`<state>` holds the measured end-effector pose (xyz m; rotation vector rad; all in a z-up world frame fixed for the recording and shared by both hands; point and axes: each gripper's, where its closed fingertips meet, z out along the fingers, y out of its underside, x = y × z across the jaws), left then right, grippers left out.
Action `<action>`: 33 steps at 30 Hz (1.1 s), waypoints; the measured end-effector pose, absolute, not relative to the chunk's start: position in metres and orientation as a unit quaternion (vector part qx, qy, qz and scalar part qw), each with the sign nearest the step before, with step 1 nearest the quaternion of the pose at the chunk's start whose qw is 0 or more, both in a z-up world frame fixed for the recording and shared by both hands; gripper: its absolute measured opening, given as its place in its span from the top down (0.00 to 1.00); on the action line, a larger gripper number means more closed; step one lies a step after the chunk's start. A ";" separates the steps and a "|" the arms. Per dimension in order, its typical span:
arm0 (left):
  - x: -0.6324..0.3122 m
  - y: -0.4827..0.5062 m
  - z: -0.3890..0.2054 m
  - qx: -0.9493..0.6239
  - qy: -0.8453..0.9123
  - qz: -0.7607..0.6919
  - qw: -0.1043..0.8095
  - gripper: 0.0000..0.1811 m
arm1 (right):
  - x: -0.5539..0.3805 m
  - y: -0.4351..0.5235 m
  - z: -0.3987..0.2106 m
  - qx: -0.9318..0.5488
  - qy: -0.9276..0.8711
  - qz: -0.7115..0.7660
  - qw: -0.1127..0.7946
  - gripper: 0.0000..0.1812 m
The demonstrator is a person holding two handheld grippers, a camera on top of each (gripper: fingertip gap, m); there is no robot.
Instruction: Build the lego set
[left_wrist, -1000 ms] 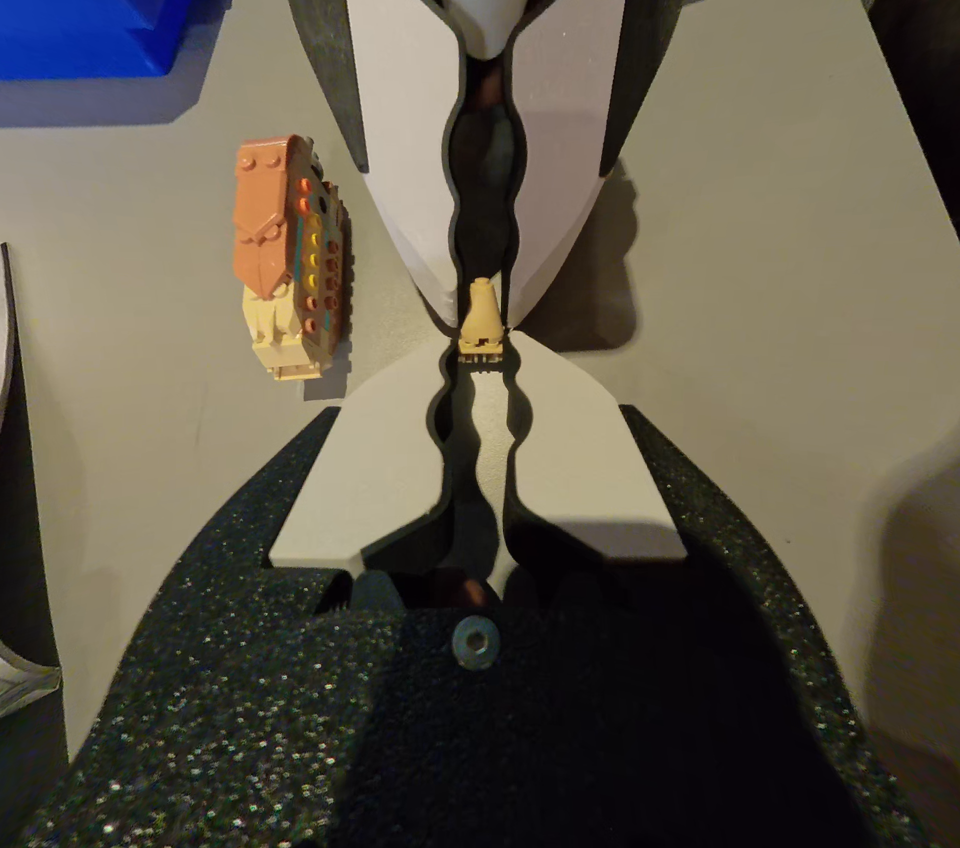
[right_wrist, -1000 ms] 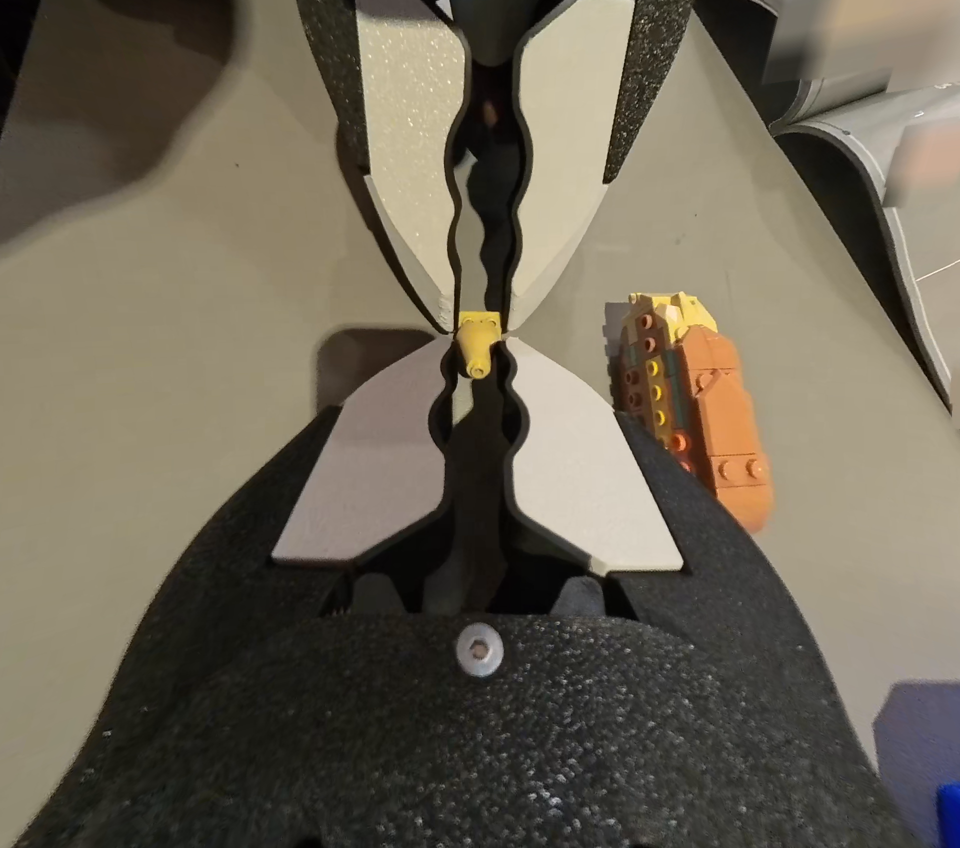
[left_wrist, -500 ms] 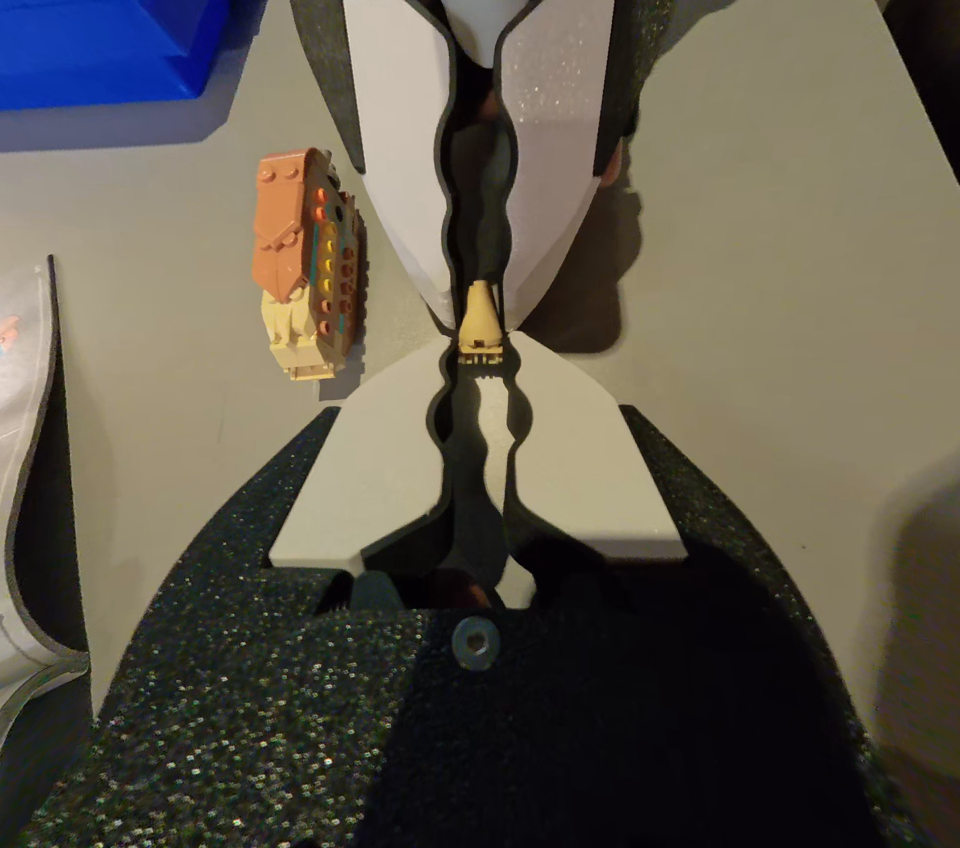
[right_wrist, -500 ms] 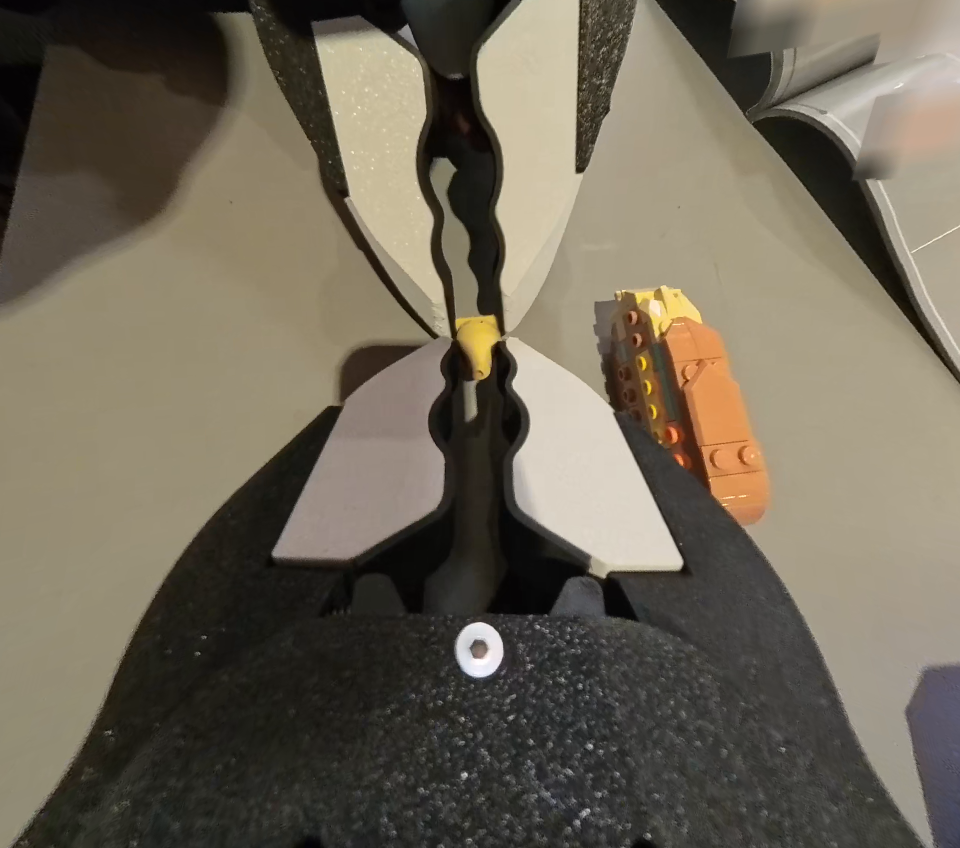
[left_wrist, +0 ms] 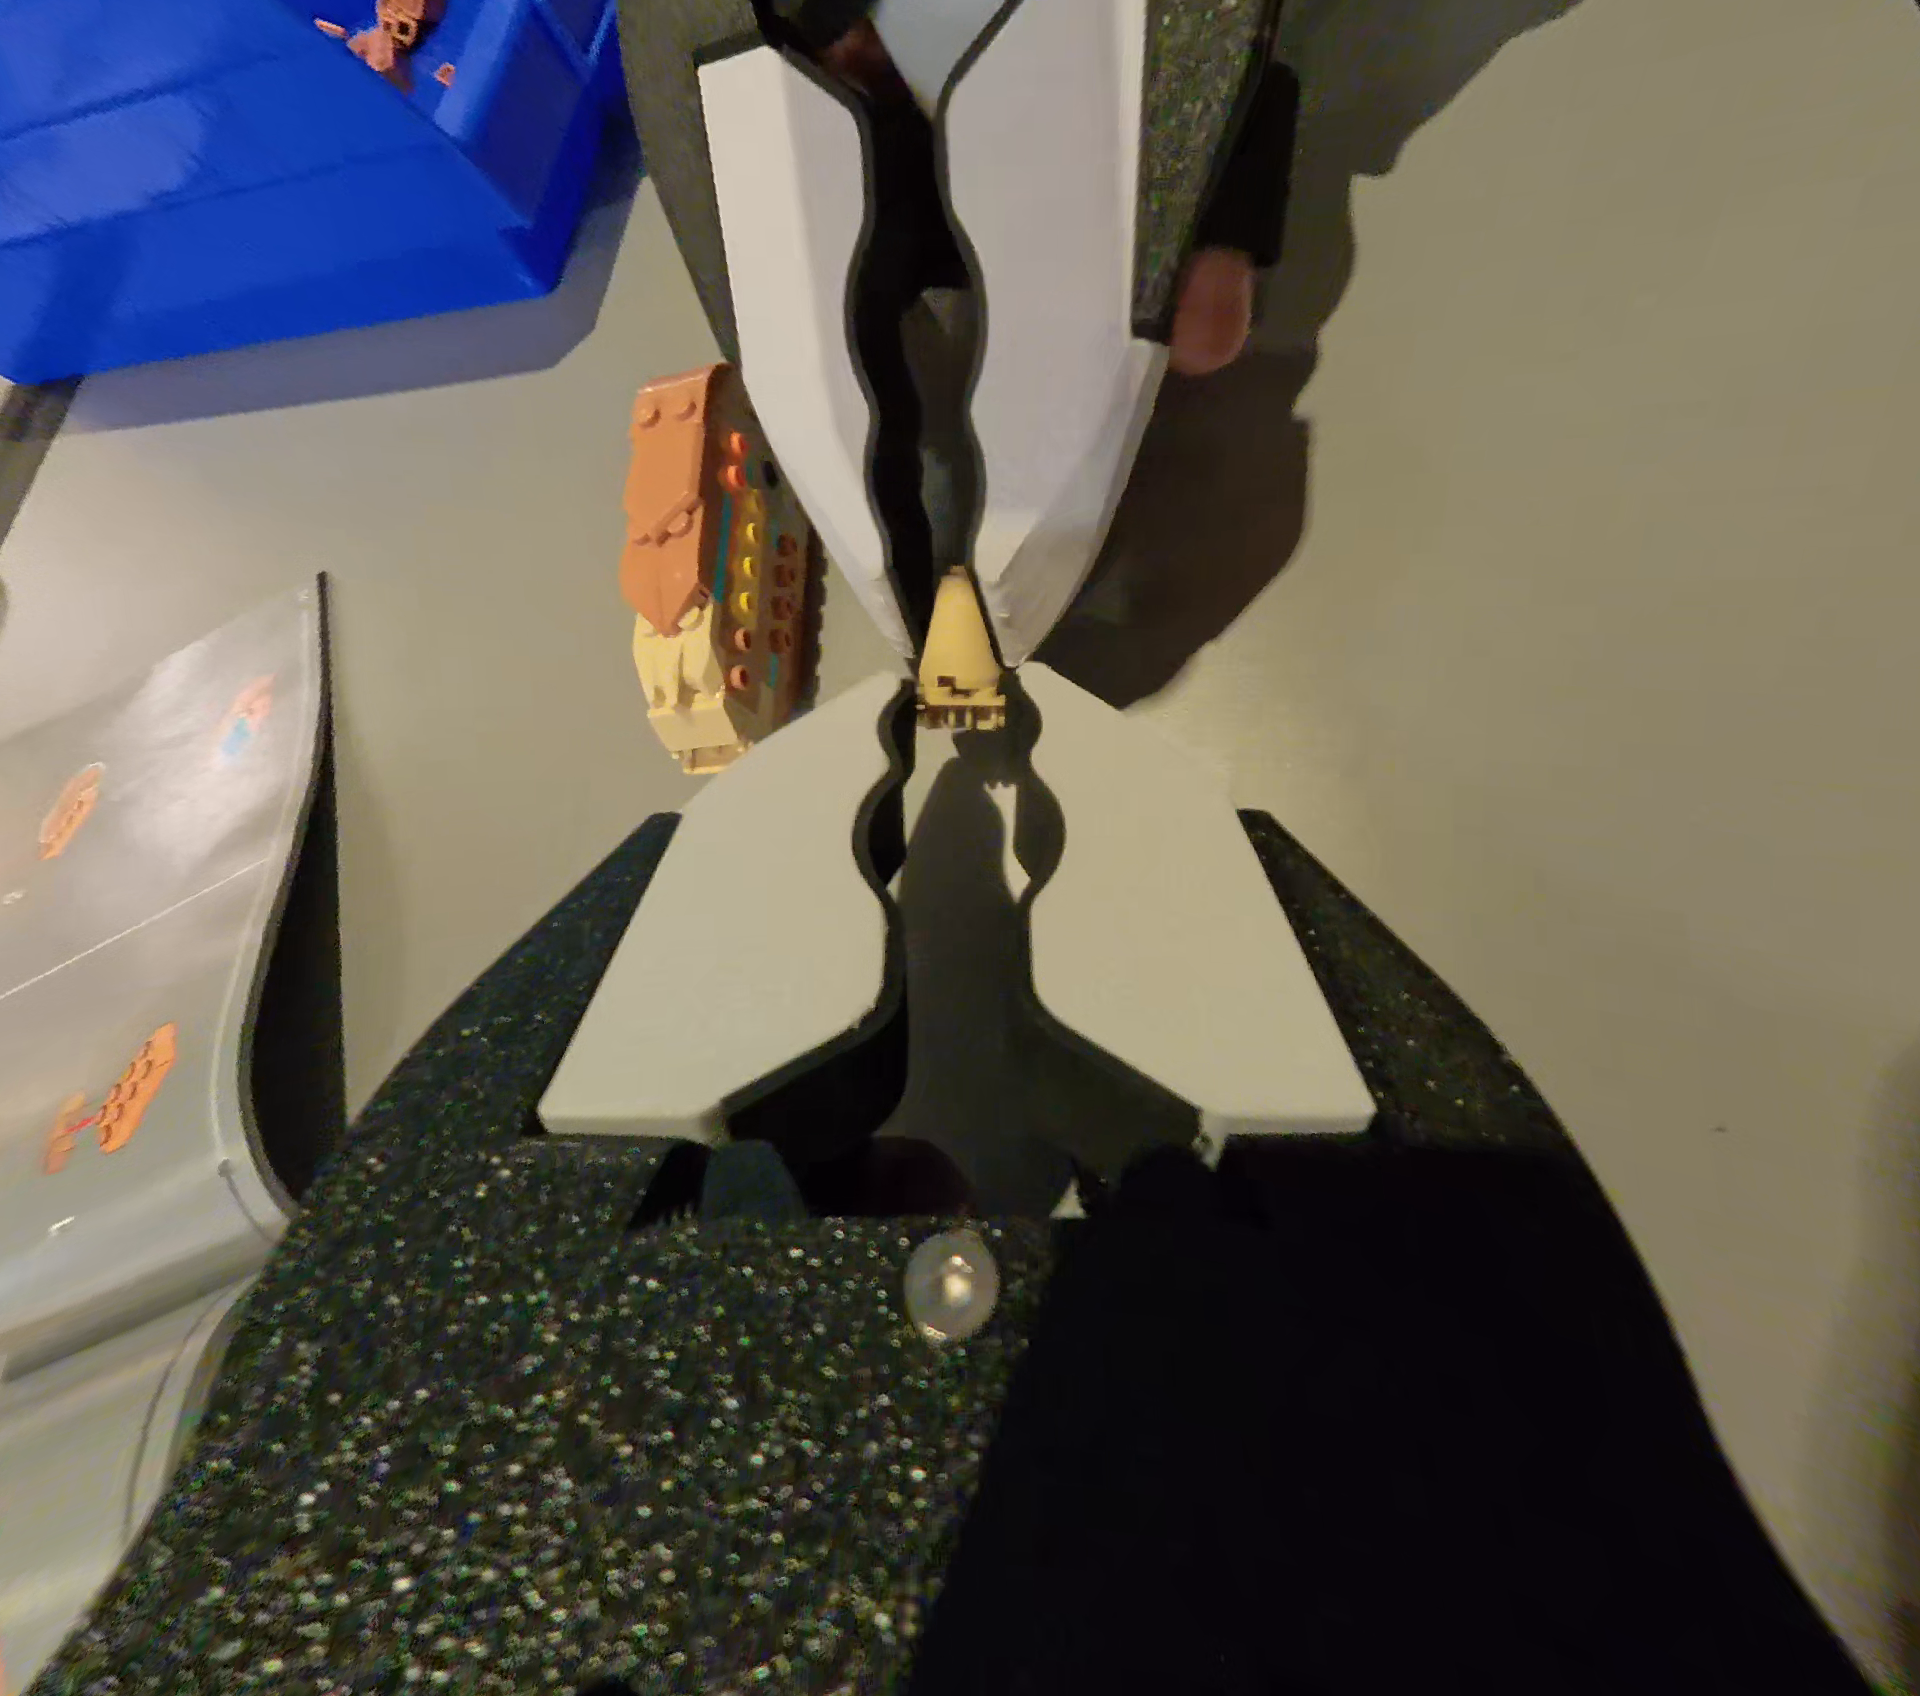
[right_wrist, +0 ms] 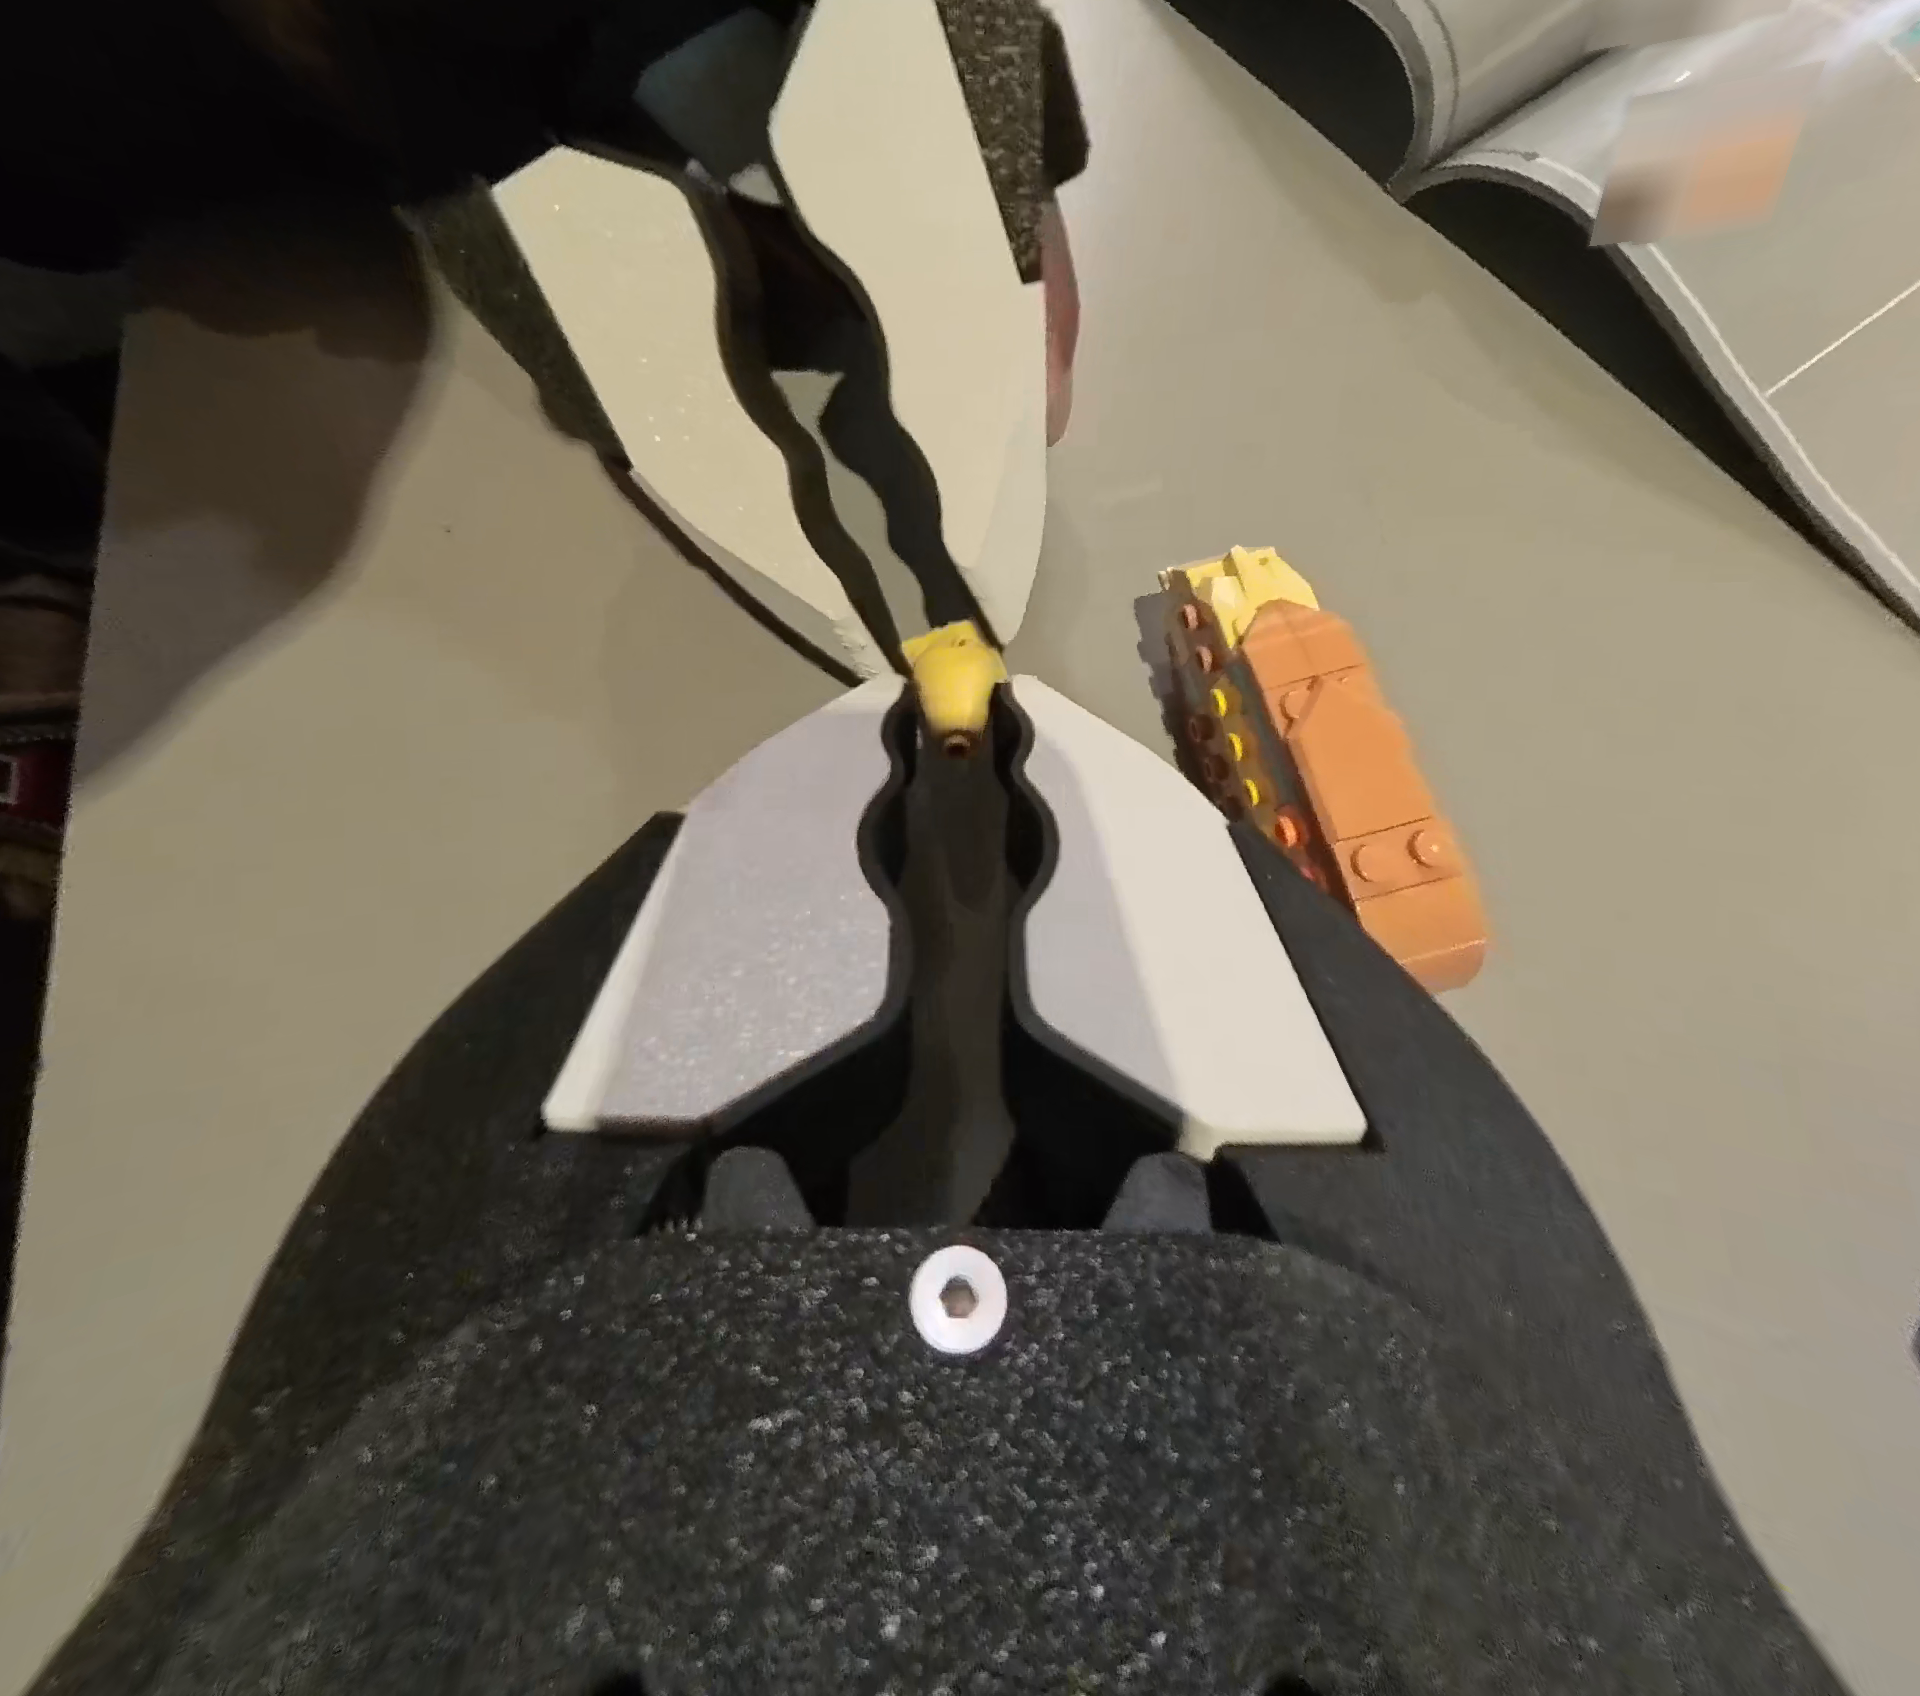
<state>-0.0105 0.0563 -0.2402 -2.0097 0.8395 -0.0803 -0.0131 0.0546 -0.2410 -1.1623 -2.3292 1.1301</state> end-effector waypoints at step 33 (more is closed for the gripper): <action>-0.010 0.056 -0.218 -0.765 0.366 0.057 0.528 0.91 | -0.017 0.052 -0.220 -0.469 -0.737 0.480 0.078 0.92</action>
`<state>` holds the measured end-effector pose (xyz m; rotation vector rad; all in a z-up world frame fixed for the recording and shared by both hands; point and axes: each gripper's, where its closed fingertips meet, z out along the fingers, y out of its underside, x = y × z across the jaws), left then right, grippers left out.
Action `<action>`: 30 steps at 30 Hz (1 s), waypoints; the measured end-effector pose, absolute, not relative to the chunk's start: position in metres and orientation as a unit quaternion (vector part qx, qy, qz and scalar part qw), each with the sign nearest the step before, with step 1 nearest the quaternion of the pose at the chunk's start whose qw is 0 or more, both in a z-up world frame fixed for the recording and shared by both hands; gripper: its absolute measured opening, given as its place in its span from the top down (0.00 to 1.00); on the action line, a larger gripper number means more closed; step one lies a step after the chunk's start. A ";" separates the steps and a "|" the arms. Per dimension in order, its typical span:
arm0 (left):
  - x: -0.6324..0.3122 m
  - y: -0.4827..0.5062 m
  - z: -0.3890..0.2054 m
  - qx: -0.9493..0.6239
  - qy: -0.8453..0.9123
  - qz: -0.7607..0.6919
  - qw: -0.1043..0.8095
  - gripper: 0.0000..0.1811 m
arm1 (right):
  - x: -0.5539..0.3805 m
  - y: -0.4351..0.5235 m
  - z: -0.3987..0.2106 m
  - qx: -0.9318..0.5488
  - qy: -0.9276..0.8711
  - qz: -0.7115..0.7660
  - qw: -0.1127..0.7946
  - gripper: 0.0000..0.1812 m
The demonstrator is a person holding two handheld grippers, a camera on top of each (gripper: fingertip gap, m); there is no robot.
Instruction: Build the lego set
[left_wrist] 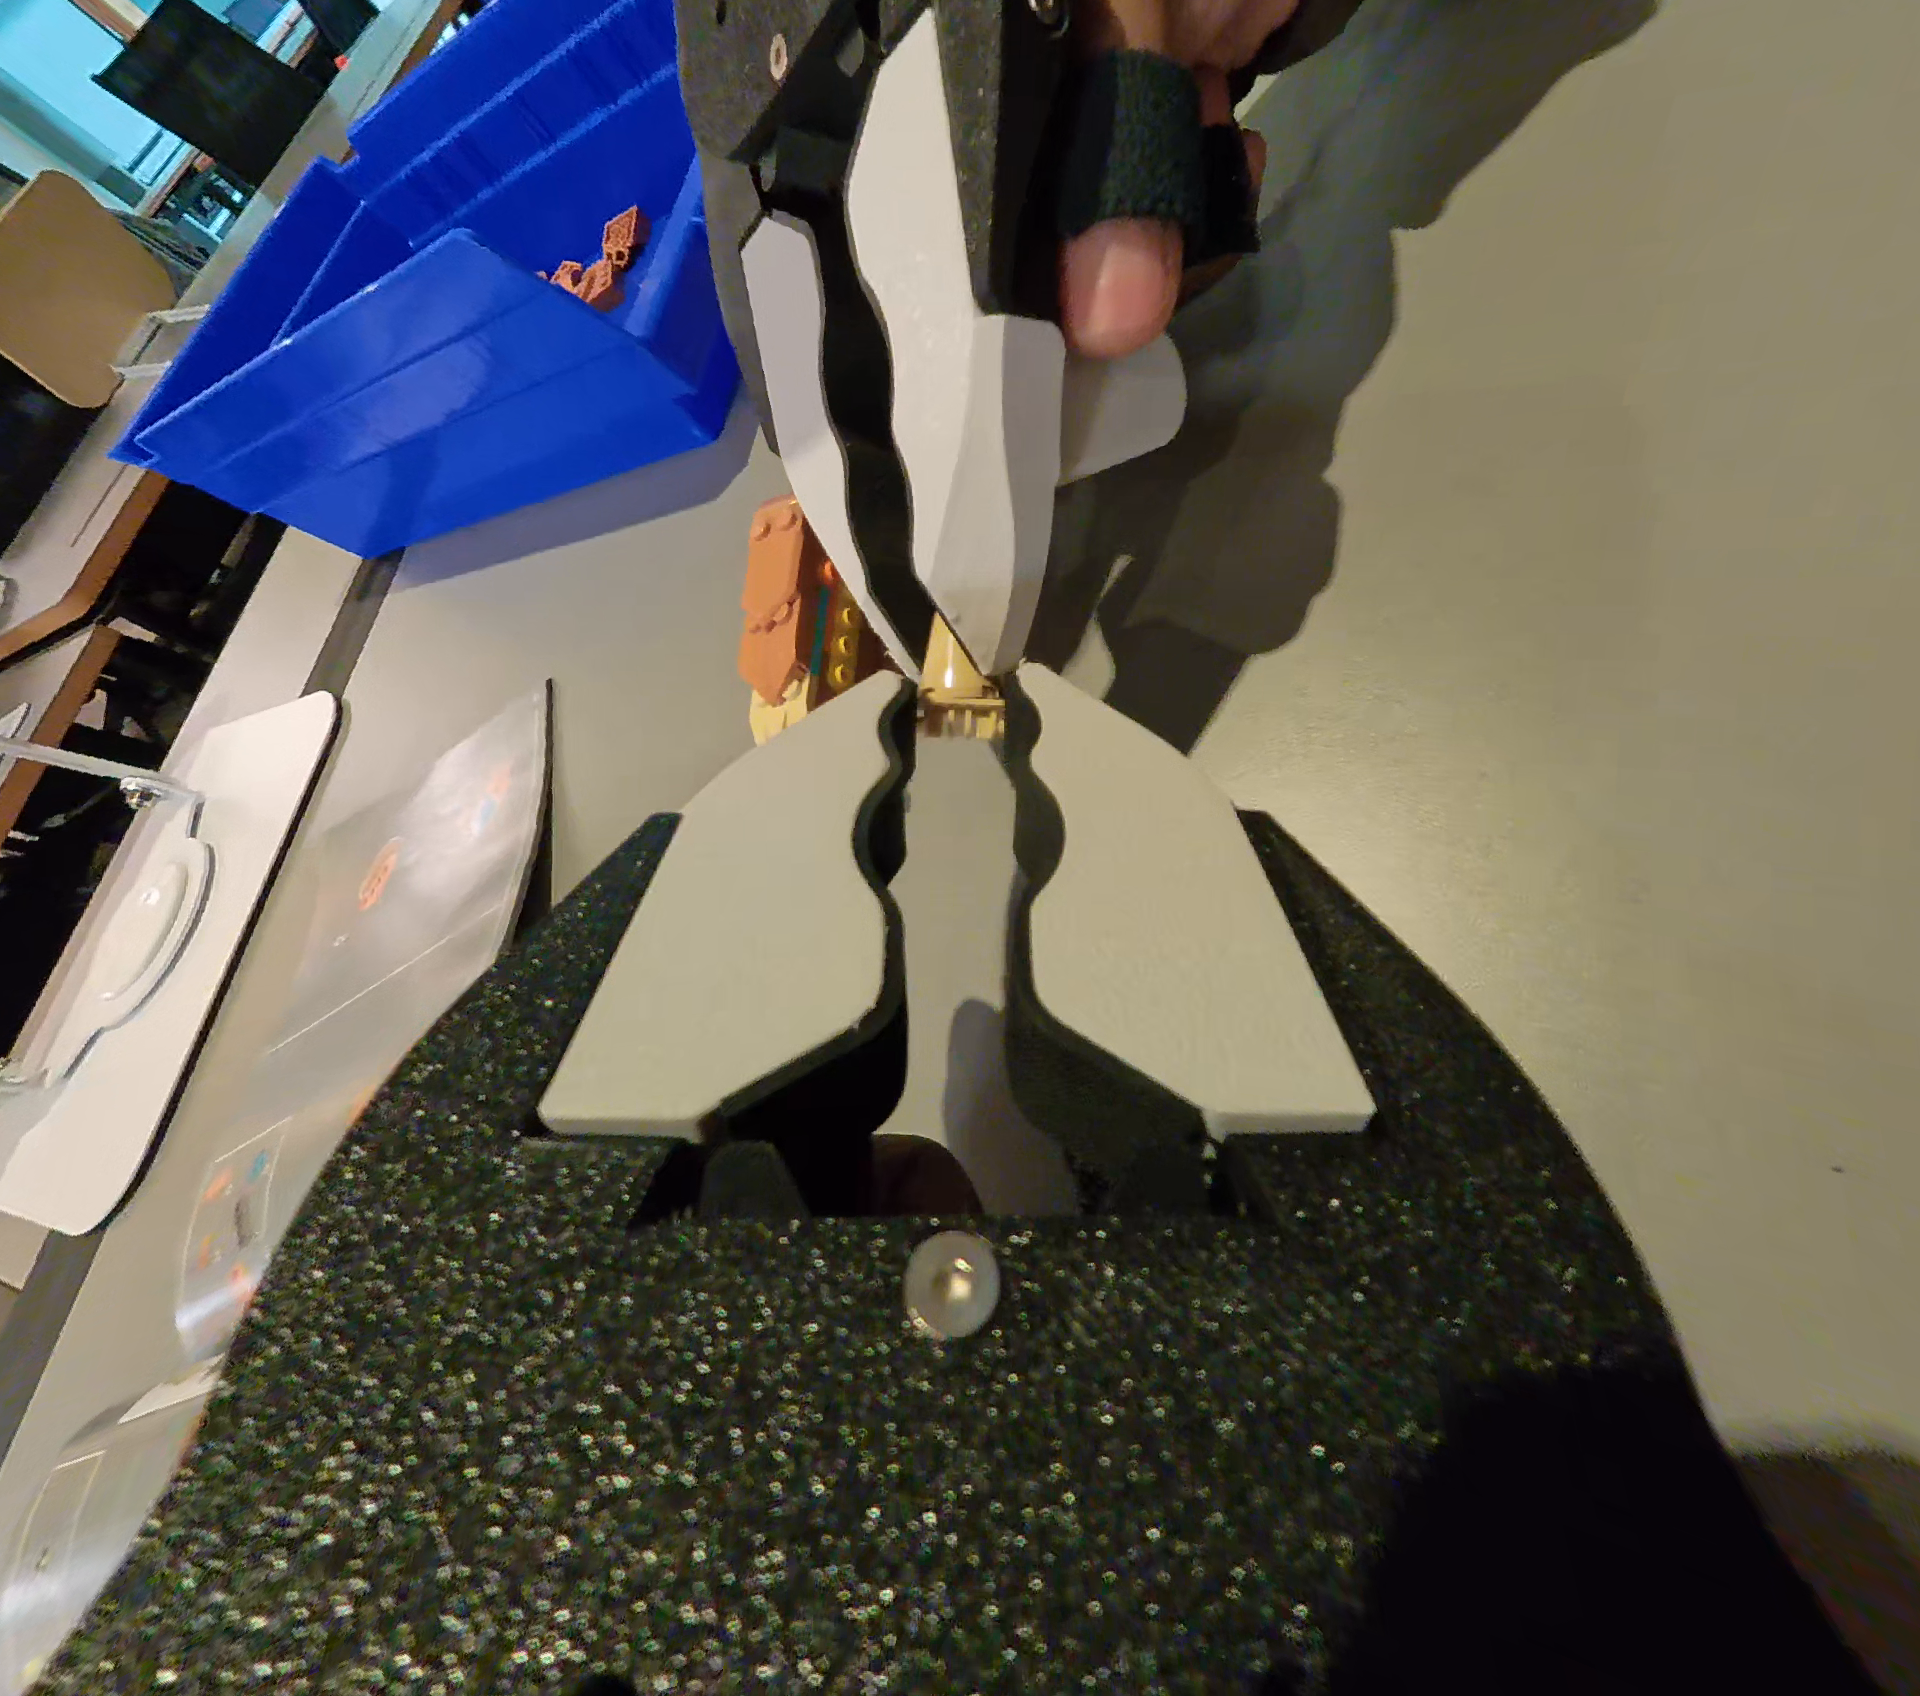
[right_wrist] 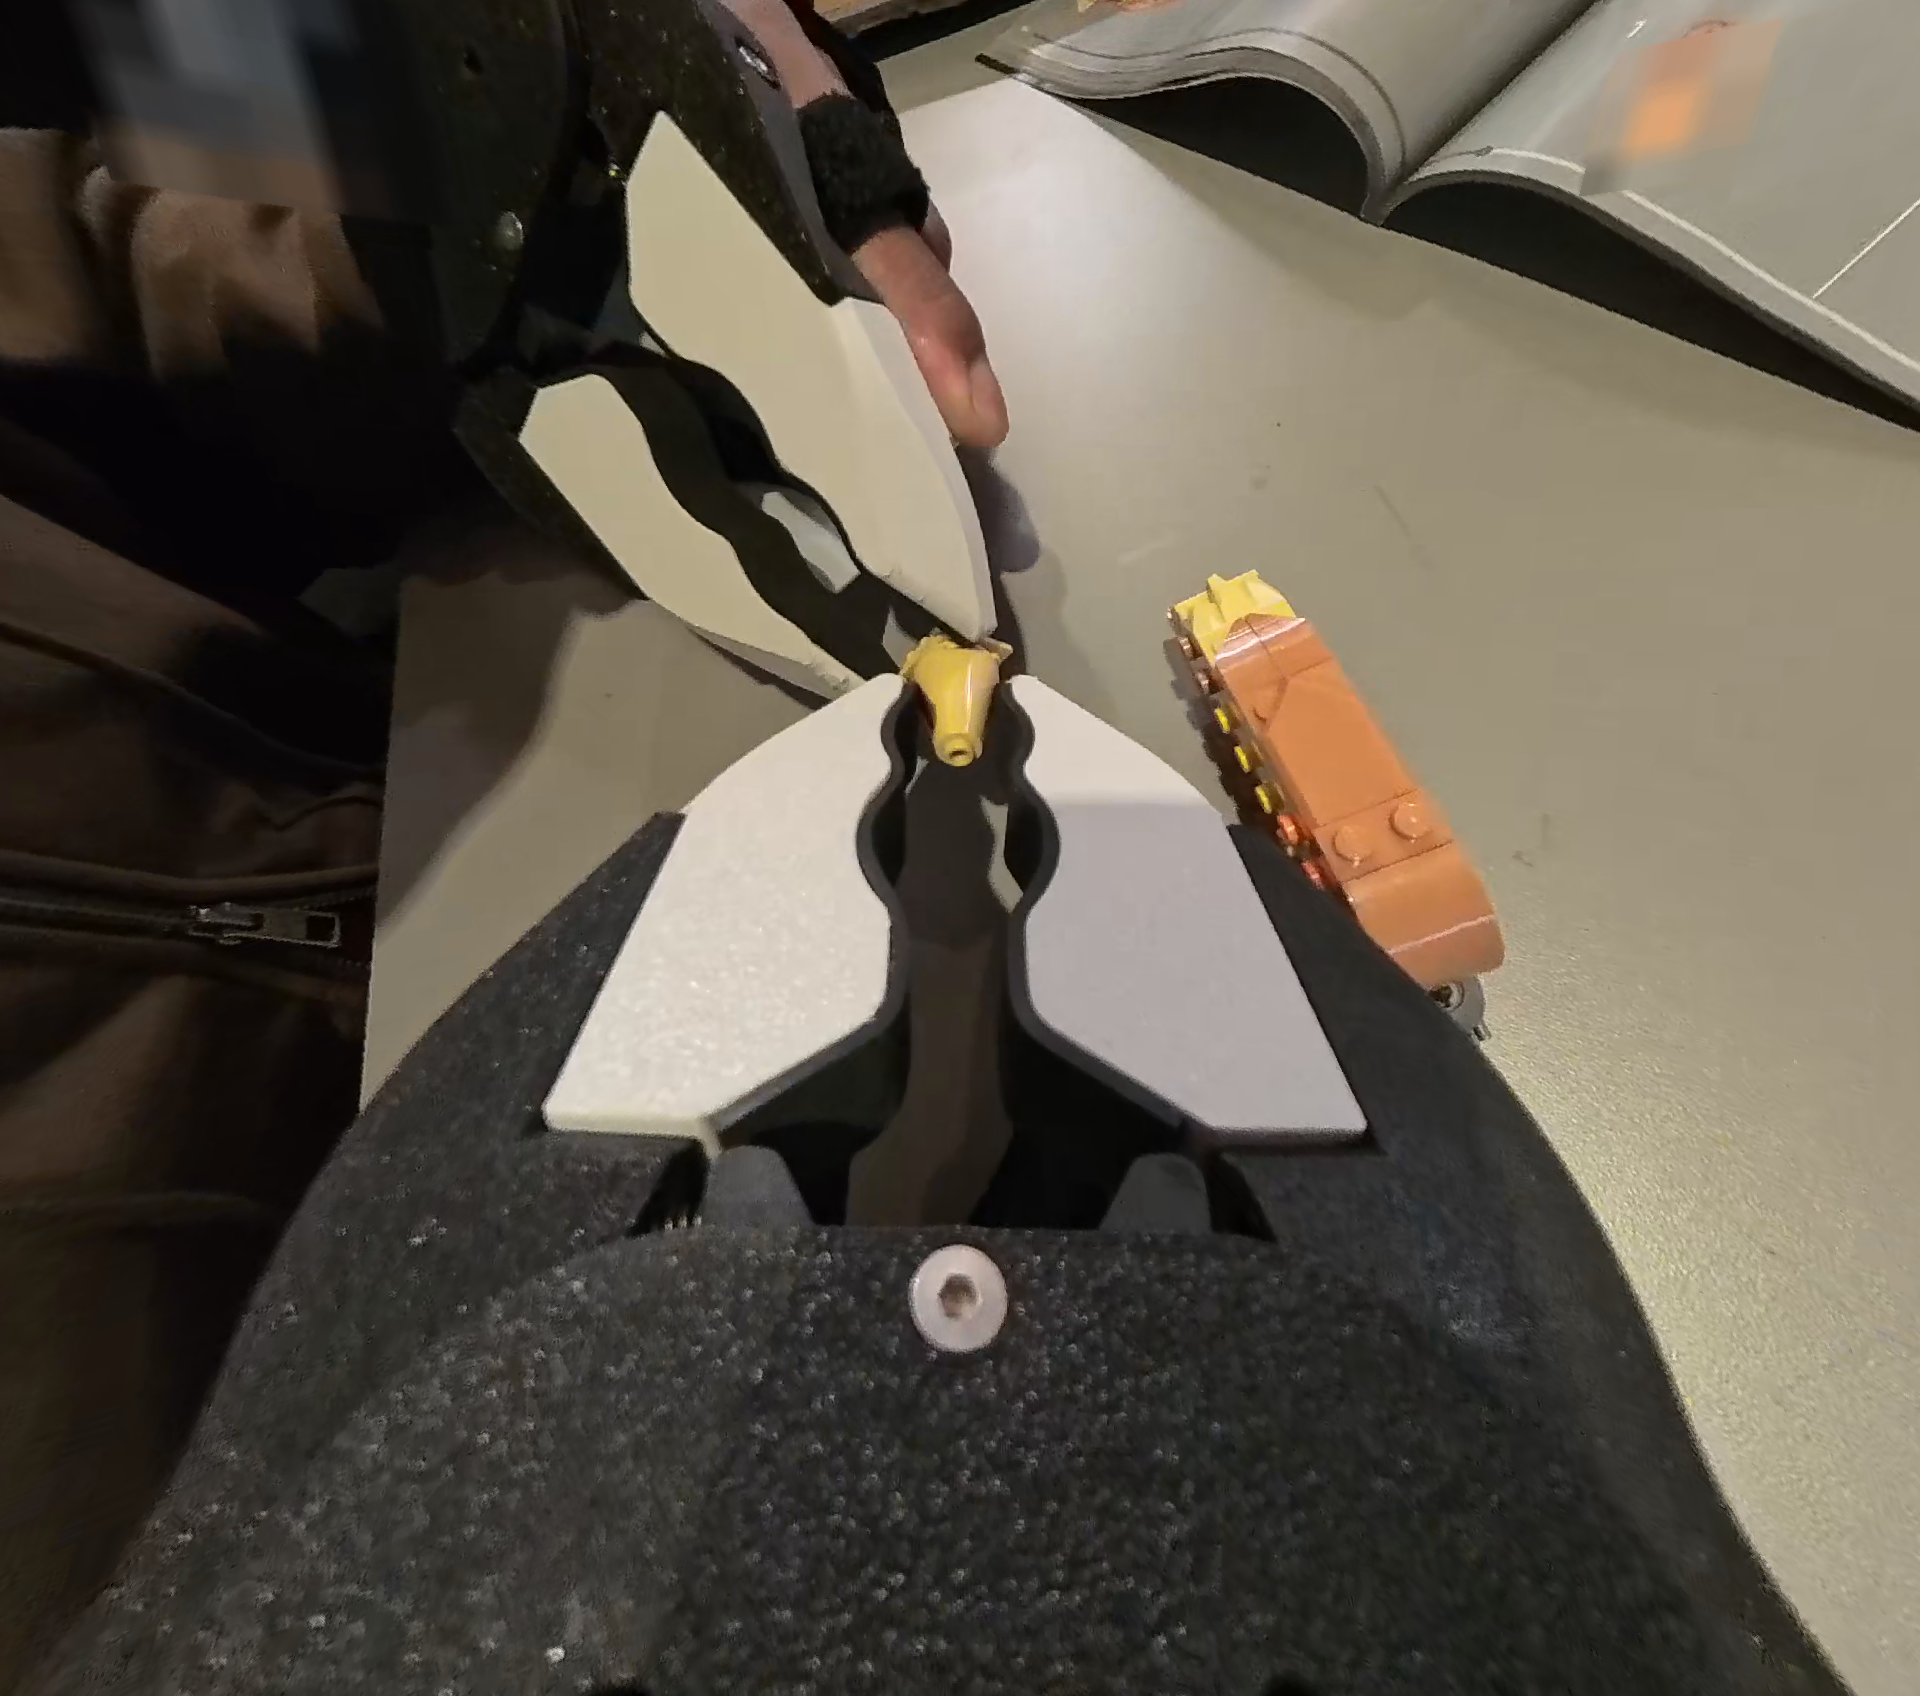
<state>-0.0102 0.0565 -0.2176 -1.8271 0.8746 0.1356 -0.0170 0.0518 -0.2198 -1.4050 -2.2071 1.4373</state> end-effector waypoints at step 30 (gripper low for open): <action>-0.010 0.046 -0.206 -0.747 0.339 -0.042 0.571 0.91 | -0.015 0.047 -0.202 -0.461 -0.695 0.548 0.057 0.92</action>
